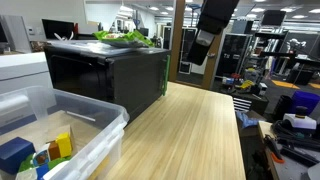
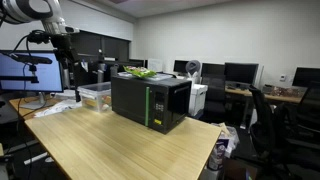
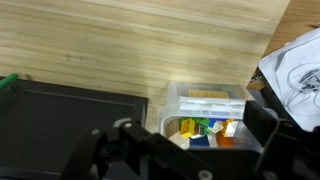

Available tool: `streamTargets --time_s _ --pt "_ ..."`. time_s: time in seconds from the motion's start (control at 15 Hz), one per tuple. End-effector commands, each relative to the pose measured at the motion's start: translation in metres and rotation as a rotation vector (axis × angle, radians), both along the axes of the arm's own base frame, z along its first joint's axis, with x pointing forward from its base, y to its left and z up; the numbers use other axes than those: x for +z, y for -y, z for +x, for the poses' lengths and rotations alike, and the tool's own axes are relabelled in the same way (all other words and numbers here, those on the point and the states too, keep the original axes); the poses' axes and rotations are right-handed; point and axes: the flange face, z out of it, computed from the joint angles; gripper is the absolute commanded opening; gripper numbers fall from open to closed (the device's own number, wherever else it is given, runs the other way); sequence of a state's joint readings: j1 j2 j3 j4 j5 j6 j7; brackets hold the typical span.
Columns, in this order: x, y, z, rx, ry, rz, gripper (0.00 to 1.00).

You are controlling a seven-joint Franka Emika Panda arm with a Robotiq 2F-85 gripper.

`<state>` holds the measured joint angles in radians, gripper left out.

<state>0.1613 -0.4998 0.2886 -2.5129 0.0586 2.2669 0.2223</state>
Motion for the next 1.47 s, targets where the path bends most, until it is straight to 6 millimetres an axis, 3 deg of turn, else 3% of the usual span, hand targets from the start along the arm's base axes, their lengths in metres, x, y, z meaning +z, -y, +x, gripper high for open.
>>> streamTargets --time_s 0.0,0.73,0.93,1.13,1.4 --pt "0.001 0.0 0.0 0.0 -0.001 0.0 1.0" --pt "0.001 0.0 0.0 0.0 -0.001 0.0 1.0" --pt "-0.005 0.01 0.01 -0.054 0.011 -0.015 1.0" --pt "-0.017 0.036 0.026 -0.13 -0.001 -0.024 1.0" --pt "-0.04 0.091 0.056 -0.24 0.021 0.011 1.0"
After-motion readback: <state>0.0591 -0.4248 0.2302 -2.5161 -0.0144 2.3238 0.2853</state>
